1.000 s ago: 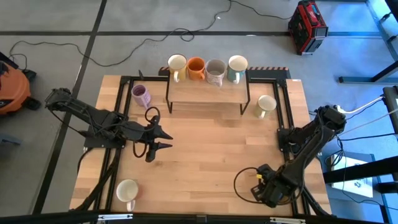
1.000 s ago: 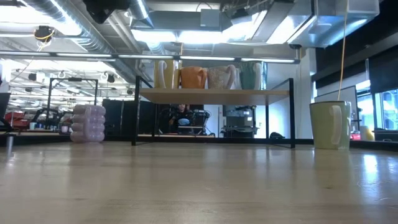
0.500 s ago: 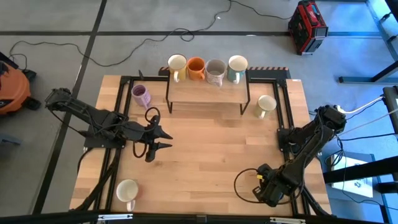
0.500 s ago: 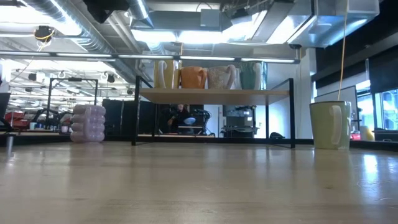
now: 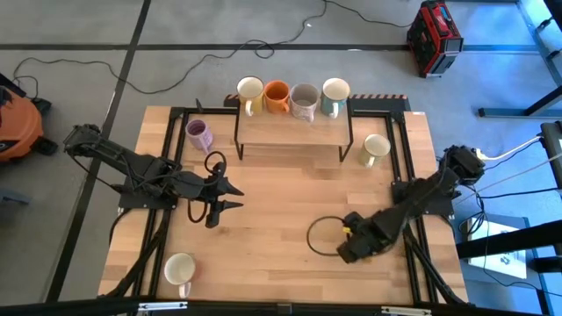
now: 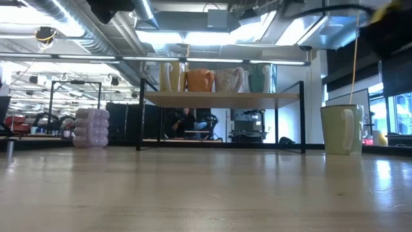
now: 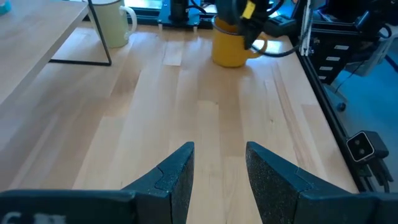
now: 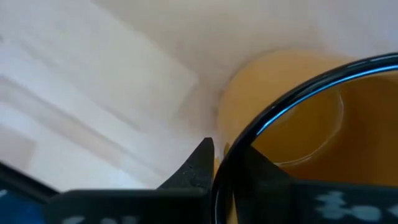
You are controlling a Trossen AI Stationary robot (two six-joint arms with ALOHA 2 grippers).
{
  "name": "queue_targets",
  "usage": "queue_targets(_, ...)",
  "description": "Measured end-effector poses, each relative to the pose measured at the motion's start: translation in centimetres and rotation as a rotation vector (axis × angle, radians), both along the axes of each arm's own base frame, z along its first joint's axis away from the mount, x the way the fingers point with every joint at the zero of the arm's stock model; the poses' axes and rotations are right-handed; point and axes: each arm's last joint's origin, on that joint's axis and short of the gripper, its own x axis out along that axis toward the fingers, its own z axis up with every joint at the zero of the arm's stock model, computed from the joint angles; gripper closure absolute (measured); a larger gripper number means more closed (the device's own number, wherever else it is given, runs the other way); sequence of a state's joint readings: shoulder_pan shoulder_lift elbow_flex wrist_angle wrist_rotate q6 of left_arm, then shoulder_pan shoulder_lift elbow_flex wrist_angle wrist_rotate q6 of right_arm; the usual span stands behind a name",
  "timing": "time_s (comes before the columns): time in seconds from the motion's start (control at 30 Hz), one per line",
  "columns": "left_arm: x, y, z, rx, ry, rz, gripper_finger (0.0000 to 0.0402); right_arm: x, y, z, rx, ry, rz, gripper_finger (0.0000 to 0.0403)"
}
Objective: Place coffee mugs
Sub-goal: Put the yellow mug on the shelf
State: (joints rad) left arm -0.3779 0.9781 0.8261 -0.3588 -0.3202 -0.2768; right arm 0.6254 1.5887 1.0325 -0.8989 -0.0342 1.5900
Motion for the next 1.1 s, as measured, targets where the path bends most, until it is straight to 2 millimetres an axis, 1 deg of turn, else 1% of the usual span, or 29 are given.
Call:
queue_targets(0.23,0.0,0.0,0.0,0.004,-0.001,0.007,0.0262,2.3,-3.3,0.0,-0.059,-0.059,0.021,0.0384)
queue_targets(0.43,0.0,0.0,0.0,0.004,-0.001,0.008,0.0262,3.5,-4.9,0.0,-0.061,-0.11,0.064,0.0383)
queue_targets(0.63,0.0,0.0,0.0,0.005,-0.002,0.01,0.0262,4.2,-5.3,0.2,-0.082,-0.159,0.104,0.0372)
queue_targets(0.83,0.0,0.0,0.0,0.006,-0.001,0.012,0.0262,4.3,-5.3,0.2,-0.095,-0.17,0.098,0.0359)
queue_targets(0.97,-0.1,0.1,-0.1,0.012,0.014,0.011,0.0262,4.4,-5.3,0.3,-0.094,-0.179,0.092,0.0328)
queue_targets(1.1,-0.1,0.1,-0.3,0.017,0.026,0.011,0.0262,4.4,-5.3,0.3,-0.095,-0.176,0.09,0.0281)
